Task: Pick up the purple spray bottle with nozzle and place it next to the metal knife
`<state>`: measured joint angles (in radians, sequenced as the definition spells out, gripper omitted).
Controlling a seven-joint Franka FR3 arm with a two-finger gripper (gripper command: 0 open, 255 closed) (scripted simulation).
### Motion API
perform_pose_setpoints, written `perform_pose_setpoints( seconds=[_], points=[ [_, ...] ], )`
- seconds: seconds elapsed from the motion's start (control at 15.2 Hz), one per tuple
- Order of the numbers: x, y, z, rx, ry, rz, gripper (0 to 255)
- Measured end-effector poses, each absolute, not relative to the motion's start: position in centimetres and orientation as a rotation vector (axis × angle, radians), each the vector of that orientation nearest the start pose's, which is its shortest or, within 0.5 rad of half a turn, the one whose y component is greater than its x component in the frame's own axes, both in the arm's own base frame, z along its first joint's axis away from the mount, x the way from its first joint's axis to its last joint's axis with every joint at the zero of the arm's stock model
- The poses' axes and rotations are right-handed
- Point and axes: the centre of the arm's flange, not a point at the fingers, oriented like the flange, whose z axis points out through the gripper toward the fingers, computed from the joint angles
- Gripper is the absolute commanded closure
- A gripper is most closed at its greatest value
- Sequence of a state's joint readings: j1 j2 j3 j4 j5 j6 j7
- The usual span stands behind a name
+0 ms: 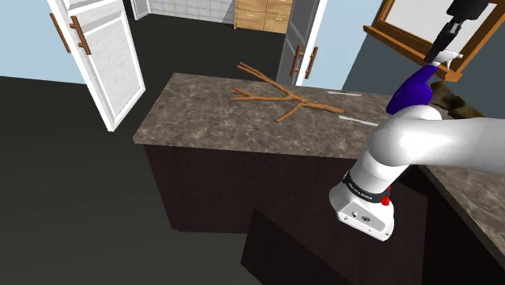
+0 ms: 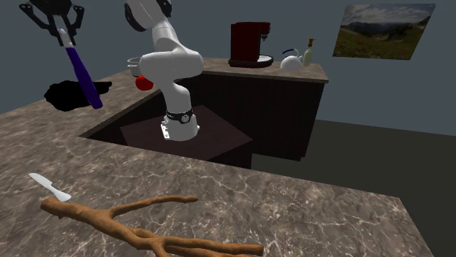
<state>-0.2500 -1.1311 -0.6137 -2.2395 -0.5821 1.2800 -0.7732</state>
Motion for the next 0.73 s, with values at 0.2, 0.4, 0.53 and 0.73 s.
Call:
perform_pose_setpoints(
  seconds=[0.2, 0.4, 0.53, 0.73],
  points=[
    [2.7, -31.0, 59.6, -3.163, -0.042, -0.035, 255],
    [2.6, -31.0, 57.9, -3.163, -0.042, -0.035, 255],
    [2.7, -31.0, 57.0, -3.163, -0.042, -0.035, 255],
    [2.7, -31.0, 55.2, -3.163, -0.042, -0.035, 255]
  ],
)
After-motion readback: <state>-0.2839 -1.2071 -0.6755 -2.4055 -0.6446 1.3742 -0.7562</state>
